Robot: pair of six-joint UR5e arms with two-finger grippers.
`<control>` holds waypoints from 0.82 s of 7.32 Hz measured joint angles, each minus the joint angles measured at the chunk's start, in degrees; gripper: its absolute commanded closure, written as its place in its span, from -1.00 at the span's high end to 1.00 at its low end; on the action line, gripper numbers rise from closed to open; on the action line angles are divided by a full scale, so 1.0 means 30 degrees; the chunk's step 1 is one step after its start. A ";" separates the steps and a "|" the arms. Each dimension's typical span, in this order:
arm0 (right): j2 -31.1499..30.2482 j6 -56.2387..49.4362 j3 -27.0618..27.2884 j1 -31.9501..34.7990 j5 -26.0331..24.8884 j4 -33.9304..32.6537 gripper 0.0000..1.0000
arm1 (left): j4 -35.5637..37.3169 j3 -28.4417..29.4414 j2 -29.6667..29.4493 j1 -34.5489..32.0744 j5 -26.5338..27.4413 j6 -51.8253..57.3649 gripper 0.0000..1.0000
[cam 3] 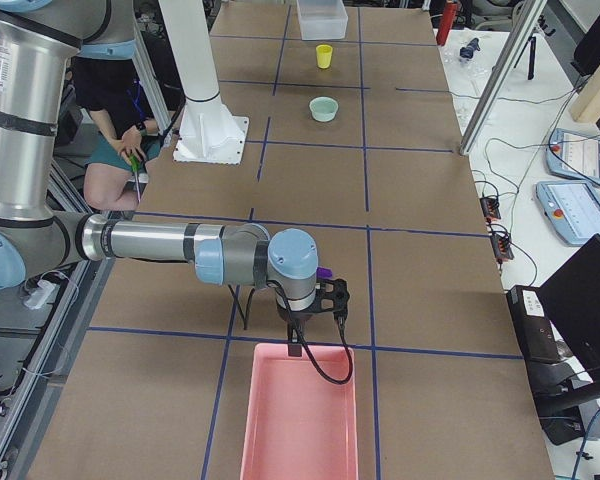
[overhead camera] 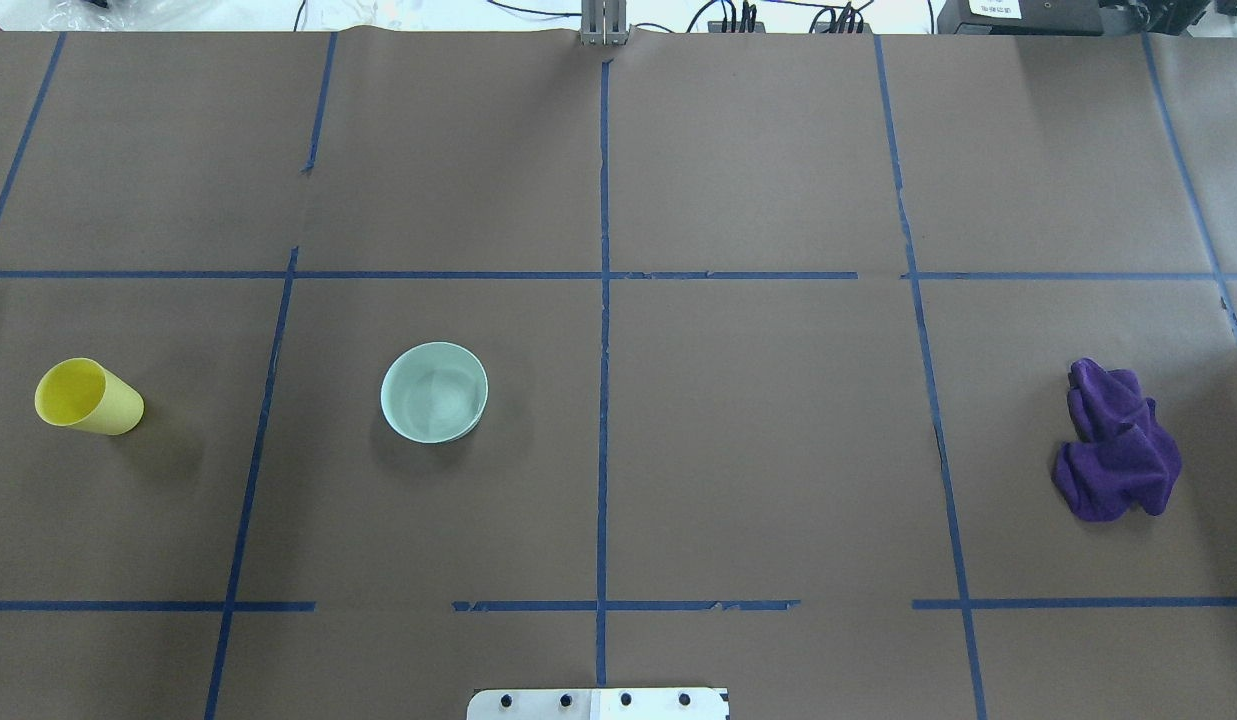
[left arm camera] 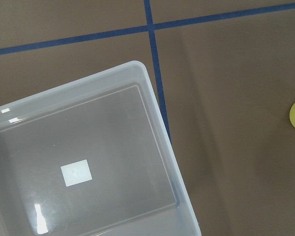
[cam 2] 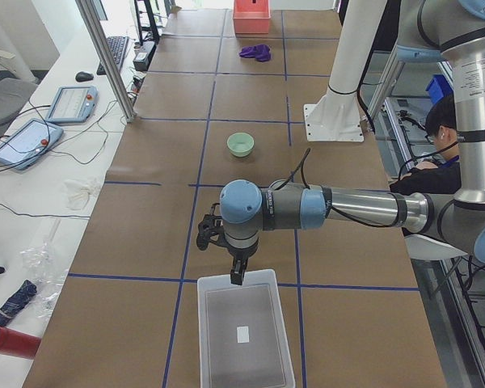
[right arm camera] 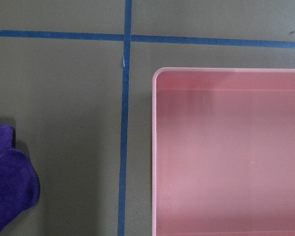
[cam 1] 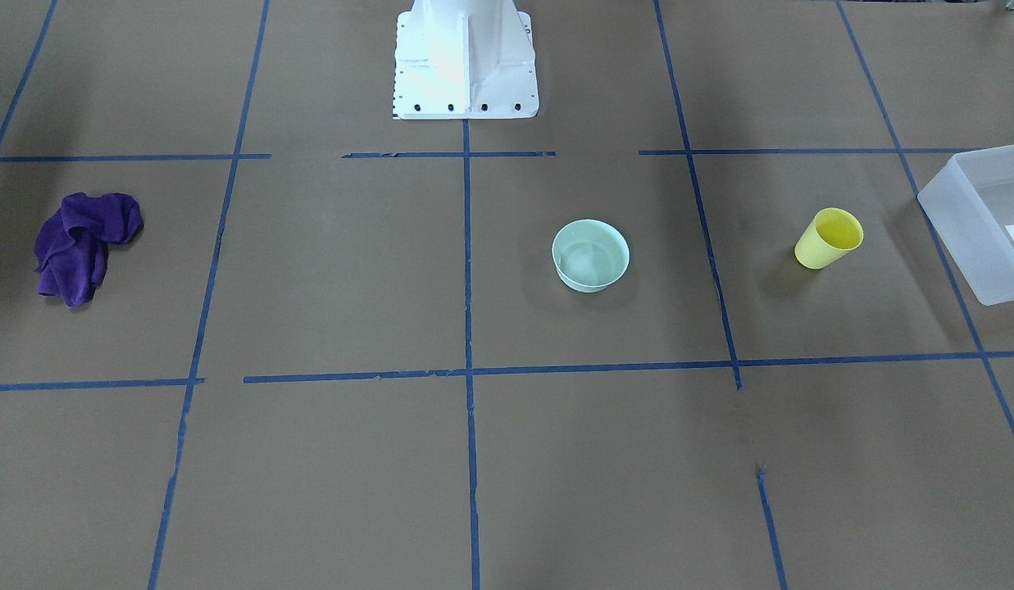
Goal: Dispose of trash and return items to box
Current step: 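Move the left gripper toward the yellow cup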
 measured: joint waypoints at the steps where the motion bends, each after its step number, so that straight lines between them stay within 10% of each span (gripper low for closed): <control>1: -0.0009 -0.0044 0.0000 -0.0007 -0.0009 0.0036 1.00 | -0.0033 0.0028 -0.0115 0.0000 0.0000 0.0037 1.00; 6: 0.0273 0.0042 0.0185 -0.0192 0.0143 0.0125 1.00 | -0.2331 0.0374 -0.1177 0.0020 0.0054 0.0040 1.00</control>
